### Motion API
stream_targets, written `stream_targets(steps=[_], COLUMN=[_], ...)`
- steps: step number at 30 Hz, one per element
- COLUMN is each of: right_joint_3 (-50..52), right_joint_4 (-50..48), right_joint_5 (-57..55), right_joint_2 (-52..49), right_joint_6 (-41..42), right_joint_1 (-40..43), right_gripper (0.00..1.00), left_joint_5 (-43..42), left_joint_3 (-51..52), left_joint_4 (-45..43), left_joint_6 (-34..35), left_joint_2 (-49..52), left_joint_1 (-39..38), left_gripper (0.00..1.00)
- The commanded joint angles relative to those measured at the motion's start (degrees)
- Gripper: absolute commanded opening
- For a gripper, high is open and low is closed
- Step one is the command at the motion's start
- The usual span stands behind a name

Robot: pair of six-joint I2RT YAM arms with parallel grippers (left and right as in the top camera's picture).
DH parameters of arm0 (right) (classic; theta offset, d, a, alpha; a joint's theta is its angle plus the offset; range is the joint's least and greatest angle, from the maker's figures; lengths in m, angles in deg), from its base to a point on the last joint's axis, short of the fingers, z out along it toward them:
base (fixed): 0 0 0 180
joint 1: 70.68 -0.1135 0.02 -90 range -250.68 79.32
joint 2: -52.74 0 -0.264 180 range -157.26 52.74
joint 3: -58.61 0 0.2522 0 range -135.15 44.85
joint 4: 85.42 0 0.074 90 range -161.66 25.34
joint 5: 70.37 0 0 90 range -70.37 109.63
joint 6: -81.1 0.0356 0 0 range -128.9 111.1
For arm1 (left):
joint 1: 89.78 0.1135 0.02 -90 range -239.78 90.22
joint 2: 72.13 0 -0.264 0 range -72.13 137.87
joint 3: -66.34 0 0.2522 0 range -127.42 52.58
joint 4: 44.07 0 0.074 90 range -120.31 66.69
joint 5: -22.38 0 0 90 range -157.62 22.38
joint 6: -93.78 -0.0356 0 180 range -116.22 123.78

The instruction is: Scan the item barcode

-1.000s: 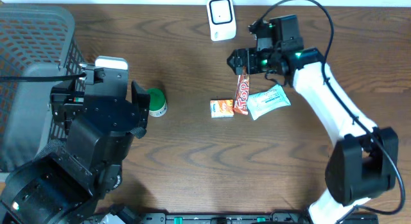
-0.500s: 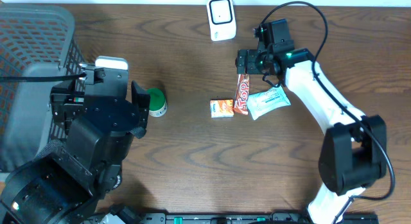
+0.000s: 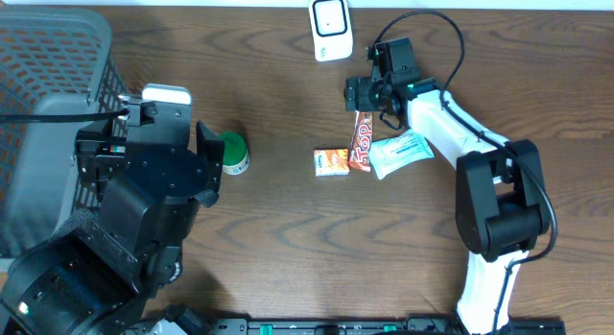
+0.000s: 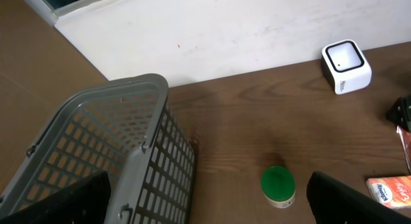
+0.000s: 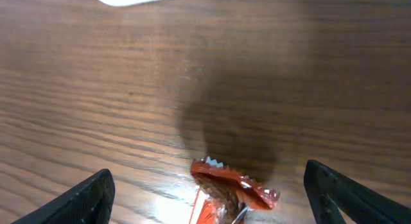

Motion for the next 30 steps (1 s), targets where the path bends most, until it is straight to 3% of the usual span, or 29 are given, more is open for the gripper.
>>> stream_targets(steps=[1,6,14,19,24,28,30], right_joint_3=[-0.7,-0.7,-0.7,-0.7,-0.7,-0.8,-1.5], right_joint_4=[0.1,0.7,0.9,2.5,4.4,3.8,3.9], right_joint_5=[1.5,2.4,4.2,6.8,8.2,7.4,5.3], right_joint_2=[-1.8,-2.2,-3.3,-4.5,-4.7,-4.7,-4.2], right_joint_6=[-8.6,-13.4,-18.6,-21.5,-24.5,-26.0,-25.9], right_joint_1=[-0.4,0.0,1.8,3.1,3.2,3.2,3.2], right_gripper=[0.89,0.79,0.76,0.48,0.38,0.01,0.01], left_joint_5=[1.1,1.1,1.1,1.1,1.1,1.1,1.1], left_joint_3=[-0.3,-0.3,-0.3,-0.3,-0.3,-0.3,-0.3], left_joint_4=[0.2,0.2,0.2,0.2,0.2,0.2,0.2], left_joint_6=[-0.3,-0.3,-0.3,-0.3,-0.3,-0.3,-0.3], left_joint_2=[0.0,0.0,0.0,0.0,0.0,0.0,0.0], left_joint_1=[0.2,0.2,0.2,0.2,0.2,0.2,0.2], left_gripper=[0.98,0.98,0.98,0.98,0.98,0.98,0.98])
